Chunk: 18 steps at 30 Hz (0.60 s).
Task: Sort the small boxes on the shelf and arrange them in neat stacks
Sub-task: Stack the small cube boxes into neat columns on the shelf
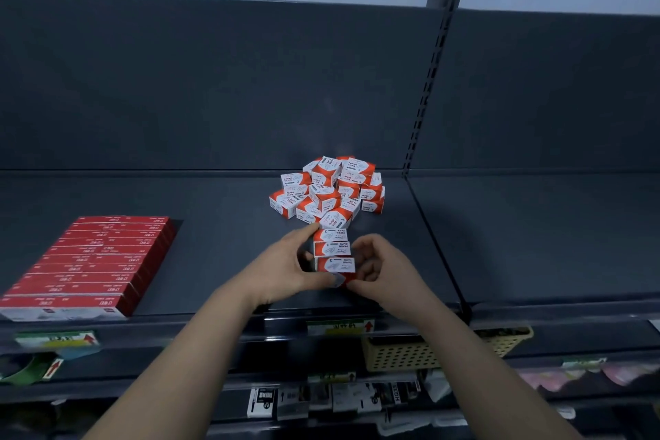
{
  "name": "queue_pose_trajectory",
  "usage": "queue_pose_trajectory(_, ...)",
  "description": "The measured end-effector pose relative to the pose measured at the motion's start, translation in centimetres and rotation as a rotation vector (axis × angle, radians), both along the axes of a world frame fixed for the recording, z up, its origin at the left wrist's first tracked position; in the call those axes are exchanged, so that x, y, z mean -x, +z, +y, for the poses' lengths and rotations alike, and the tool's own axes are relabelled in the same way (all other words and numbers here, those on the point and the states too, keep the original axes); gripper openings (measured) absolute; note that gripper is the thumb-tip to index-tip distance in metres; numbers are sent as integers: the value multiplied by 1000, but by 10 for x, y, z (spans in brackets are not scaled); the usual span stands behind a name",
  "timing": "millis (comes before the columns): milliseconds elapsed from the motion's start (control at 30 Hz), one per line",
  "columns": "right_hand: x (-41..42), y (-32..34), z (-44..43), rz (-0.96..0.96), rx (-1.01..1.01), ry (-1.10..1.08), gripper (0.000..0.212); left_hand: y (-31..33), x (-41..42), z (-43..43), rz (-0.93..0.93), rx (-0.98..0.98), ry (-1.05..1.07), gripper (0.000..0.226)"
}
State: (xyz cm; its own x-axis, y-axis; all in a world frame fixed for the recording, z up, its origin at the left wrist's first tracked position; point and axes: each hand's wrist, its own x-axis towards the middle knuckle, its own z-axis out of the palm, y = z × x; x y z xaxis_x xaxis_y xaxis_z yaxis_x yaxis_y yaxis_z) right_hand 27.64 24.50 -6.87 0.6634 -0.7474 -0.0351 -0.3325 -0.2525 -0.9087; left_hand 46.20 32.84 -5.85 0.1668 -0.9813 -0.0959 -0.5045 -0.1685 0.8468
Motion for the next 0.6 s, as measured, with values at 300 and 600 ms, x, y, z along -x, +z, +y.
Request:
queue_pose_trajectory(300, -9, 6, -41, 129, 272, -60, 37, 4, -9, -3, -82, -7, 27, 68)
queue_pose_trajectory(600, -27, -3, -63, 418, 676, 158, 44, 0, -33, -1, -91, -60, 70, 73)
